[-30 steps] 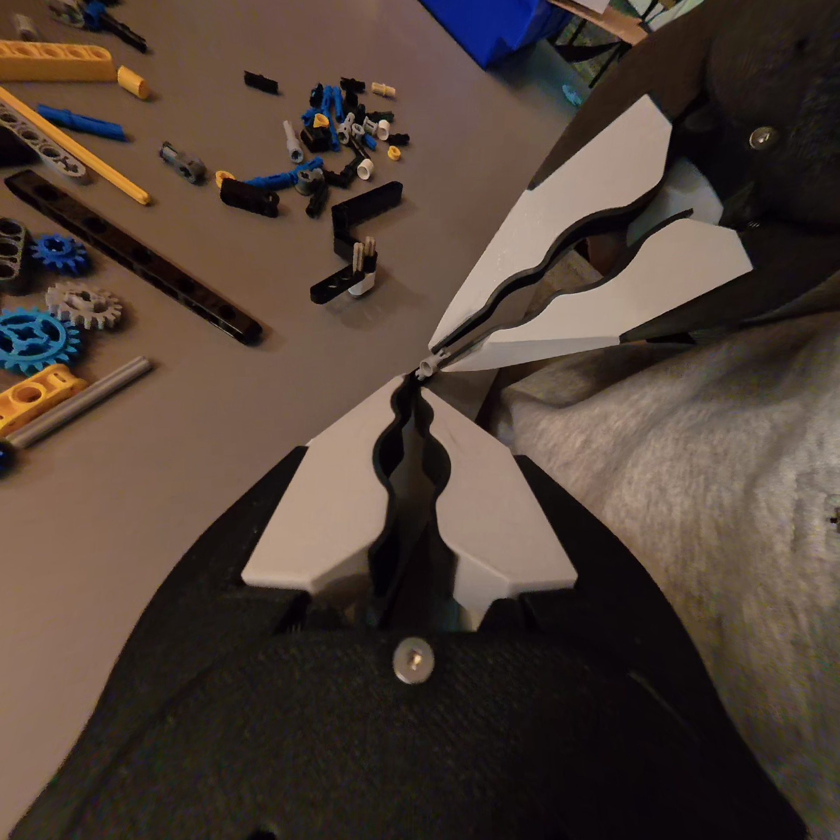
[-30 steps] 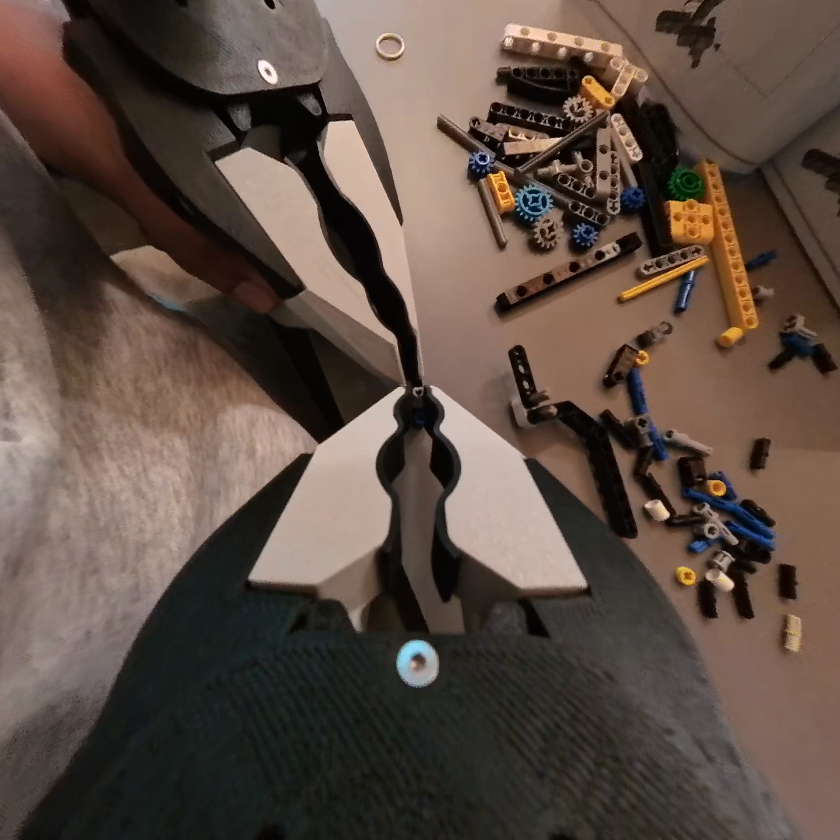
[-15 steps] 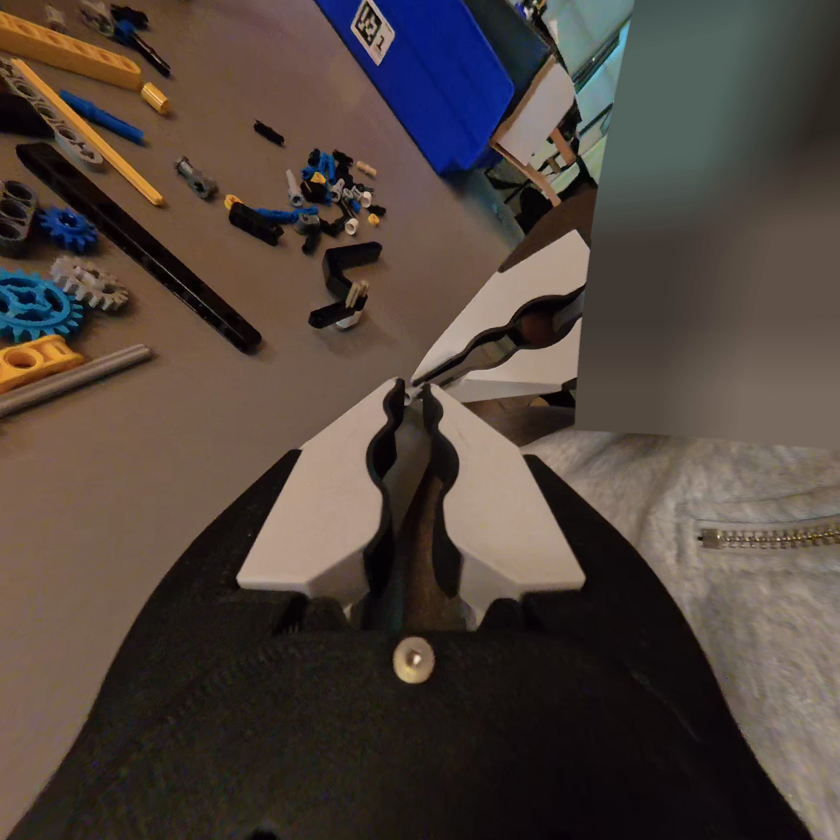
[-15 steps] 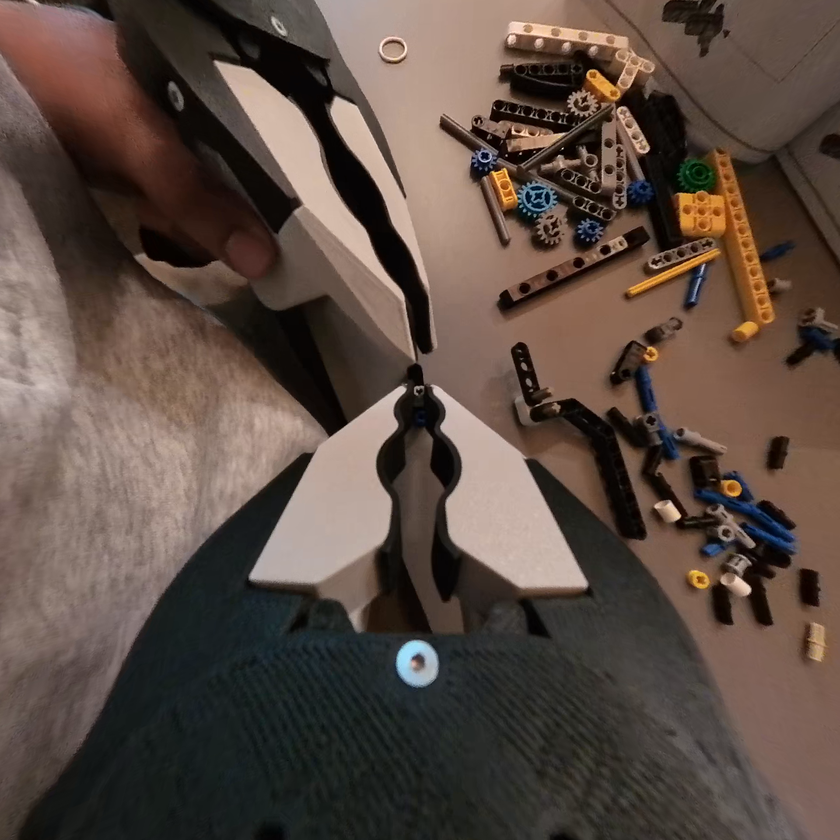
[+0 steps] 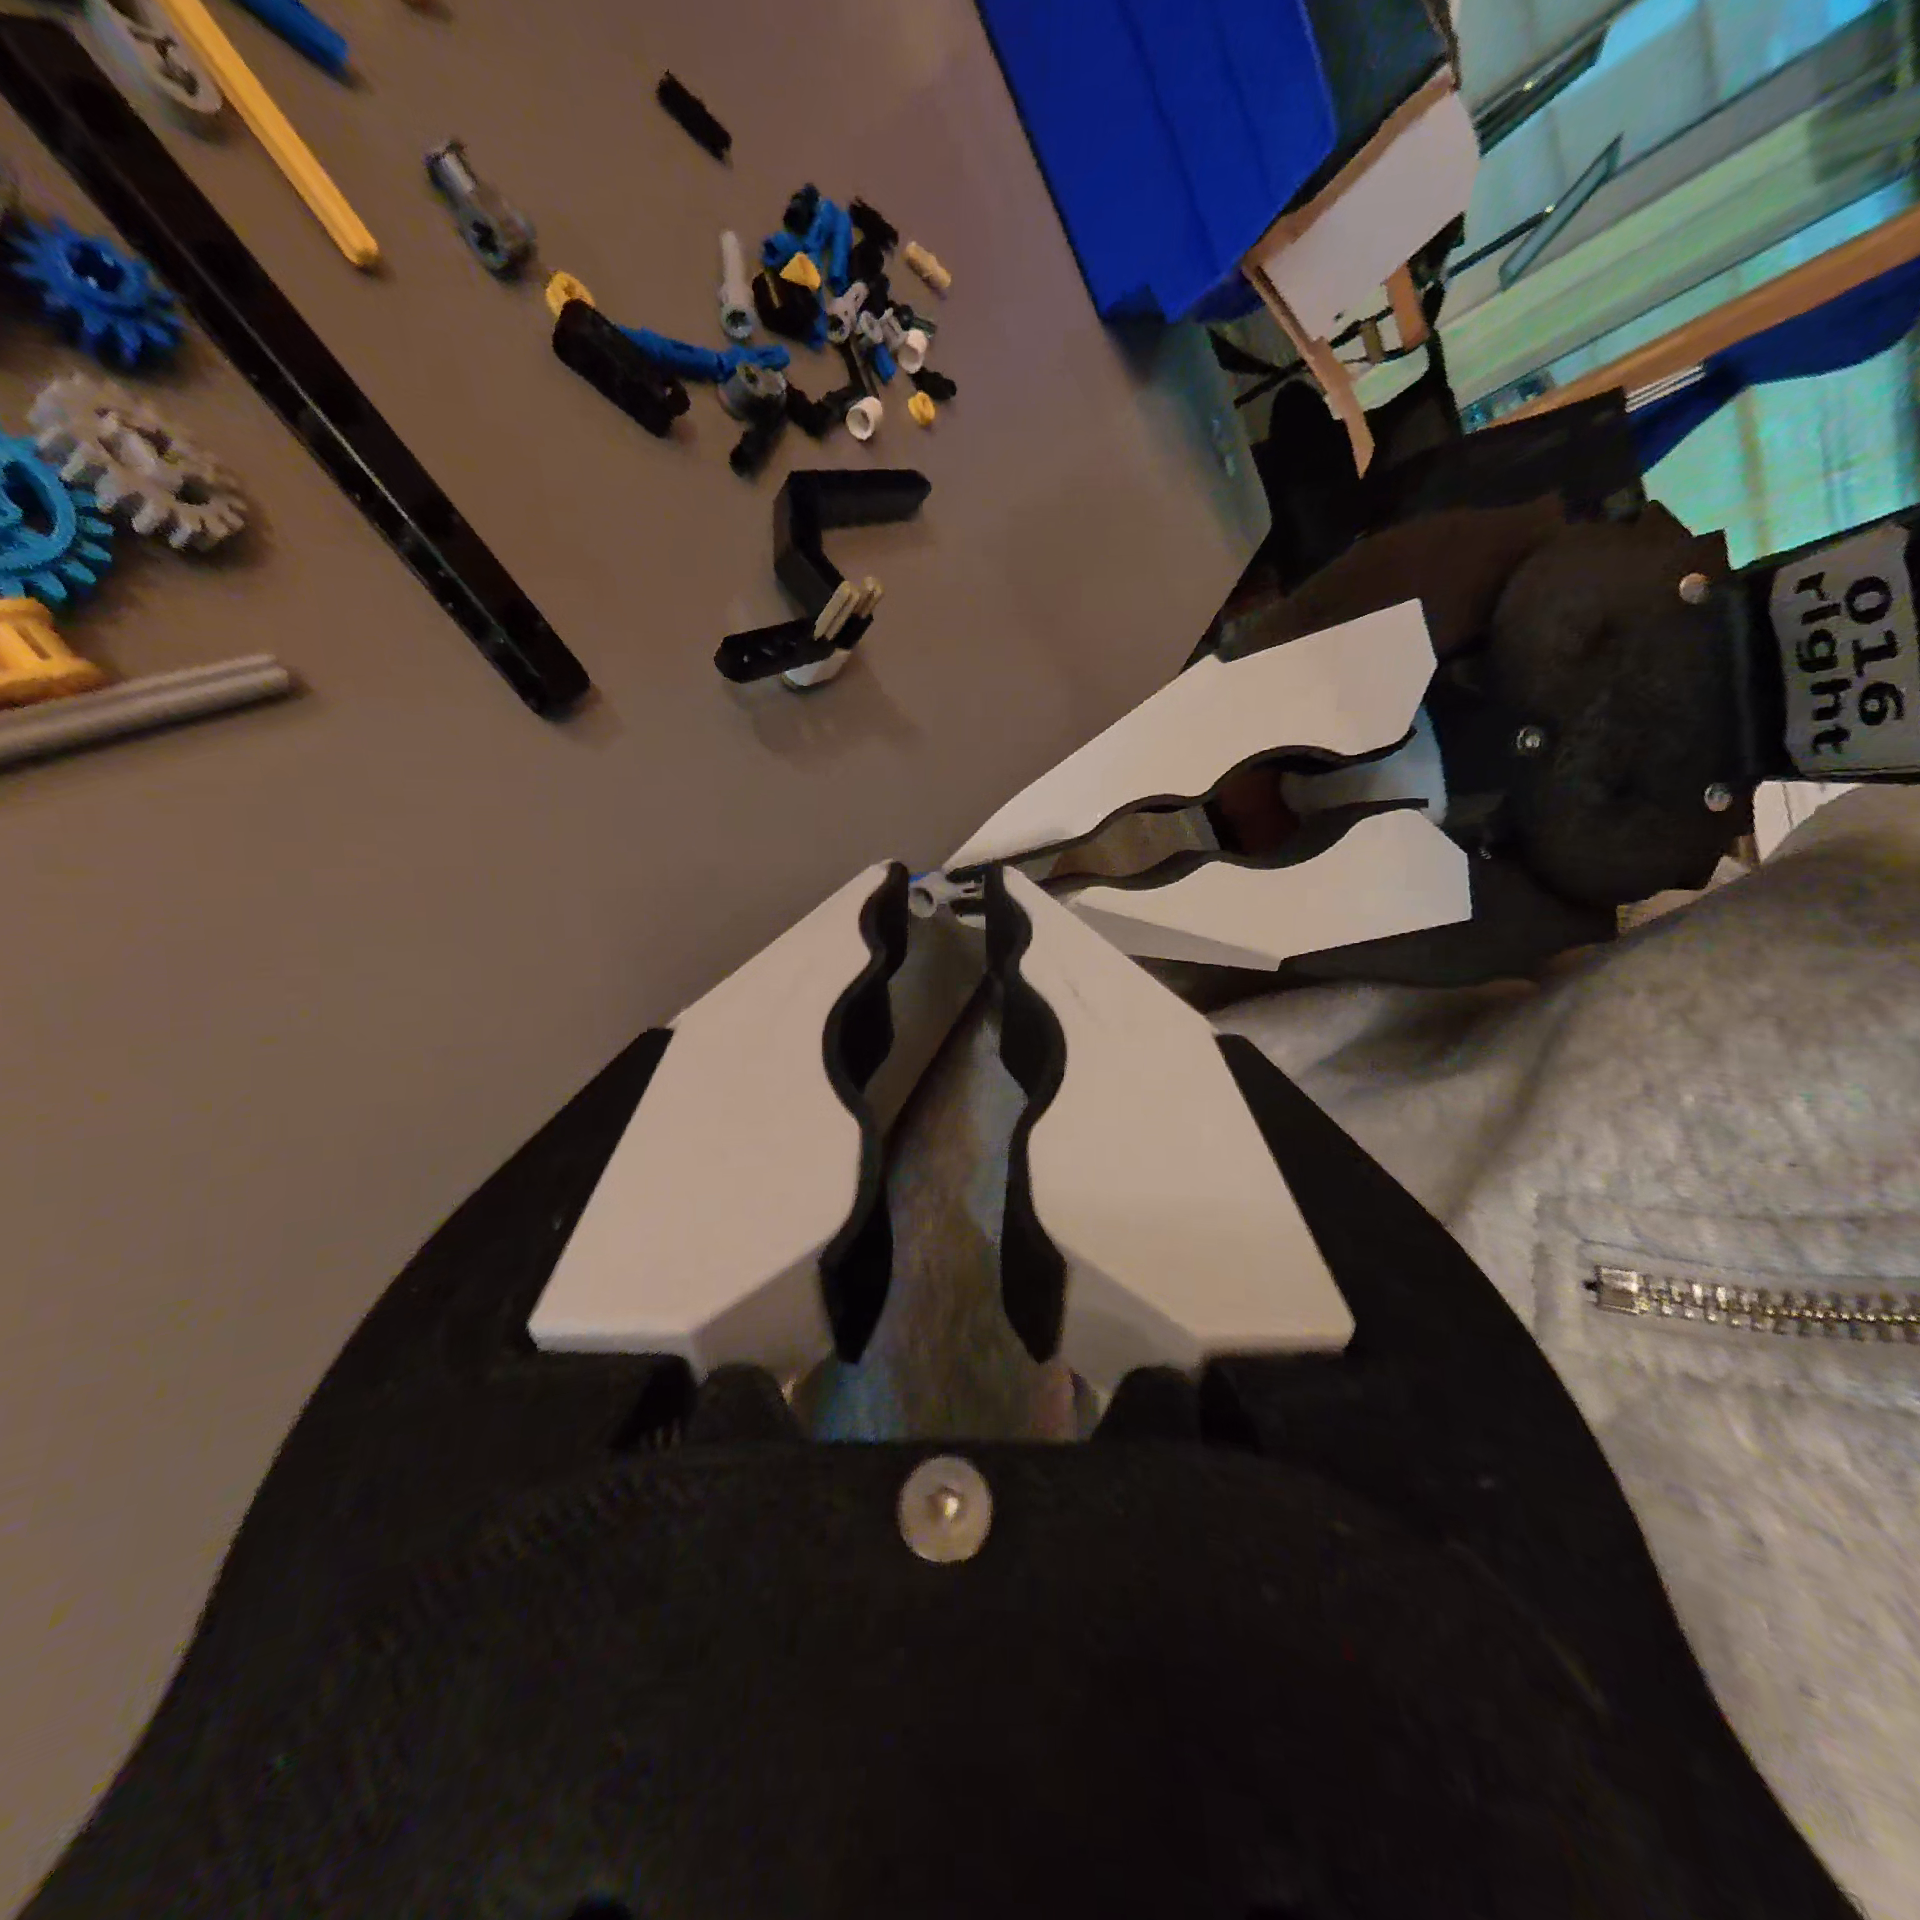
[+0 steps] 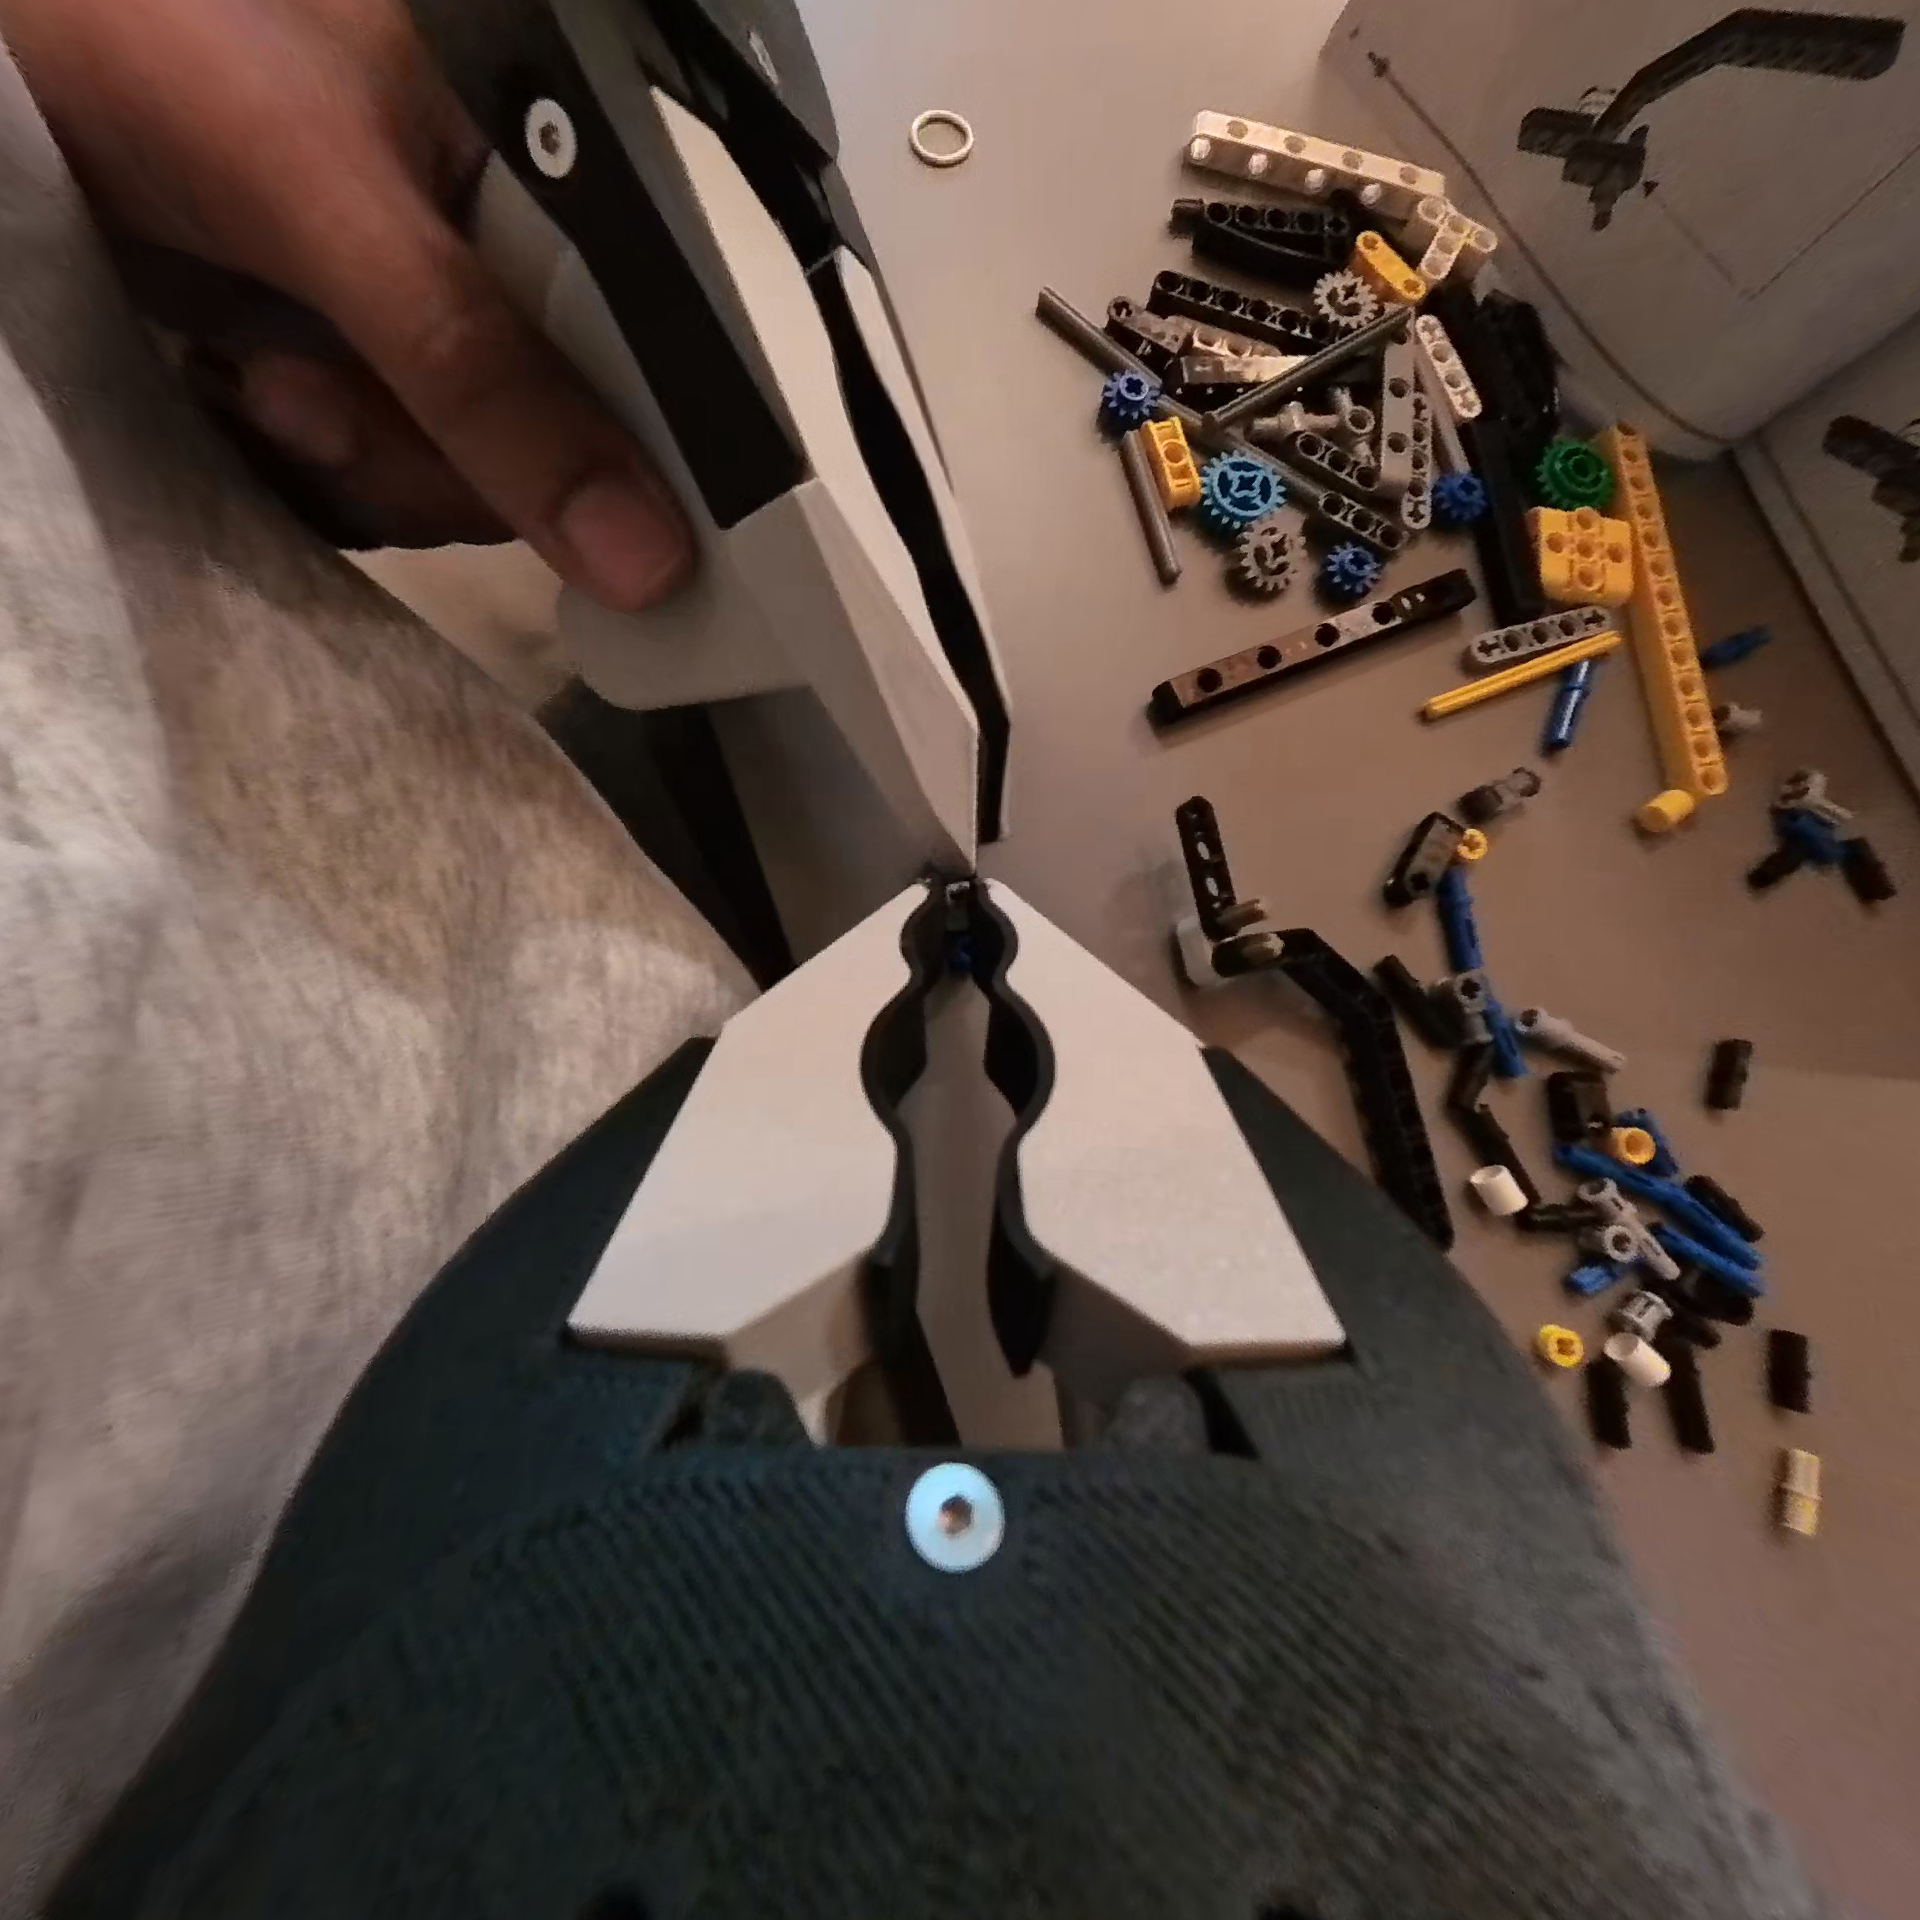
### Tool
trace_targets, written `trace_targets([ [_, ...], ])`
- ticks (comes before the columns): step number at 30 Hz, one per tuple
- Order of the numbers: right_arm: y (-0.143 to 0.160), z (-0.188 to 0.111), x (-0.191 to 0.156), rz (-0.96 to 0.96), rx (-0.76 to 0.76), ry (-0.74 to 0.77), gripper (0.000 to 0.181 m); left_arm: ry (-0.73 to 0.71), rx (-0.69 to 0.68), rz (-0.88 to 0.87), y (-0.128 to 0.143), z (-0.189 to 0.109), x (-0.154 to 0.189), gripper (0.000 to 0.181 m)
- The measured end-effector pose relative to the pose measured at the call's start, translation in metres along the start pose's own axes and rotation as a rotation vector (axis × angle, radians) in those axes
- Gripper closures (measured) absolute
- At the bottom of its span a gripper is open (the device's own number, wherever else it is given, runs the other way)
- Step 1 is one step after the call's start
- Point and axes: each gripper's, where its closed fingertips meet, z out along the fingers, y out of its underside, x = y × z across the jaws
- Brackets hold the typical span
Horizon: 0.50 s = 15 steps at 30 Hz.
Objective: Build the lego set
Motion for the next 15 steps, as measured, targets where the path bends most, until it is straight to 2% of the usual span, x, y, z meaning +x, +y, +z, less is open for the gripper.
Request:
trace_targets([
  [5, -0.0004, 0.0000, 0.0006, 0.022, -0.004, -0.013, 0.179, -0.032, -0.053, -0.019, 0.0024, 0.0008, -0.0032, 0.163],
  [11, -0.0009, 0.0004, 0.0019, 0.058, 0.008, -0.045, 0.179, -0.031, -0.113, -0.025, 0.0016, 0.0012, -0.0022, 0.167],
  [15, -0.0006, 0.0000, 0.0024, 0.068, 0.023, -0.057, 0.179, -0.016, -0.143, -0.008, 0.0014, 0.0027, 0.0030, 0.177],
])
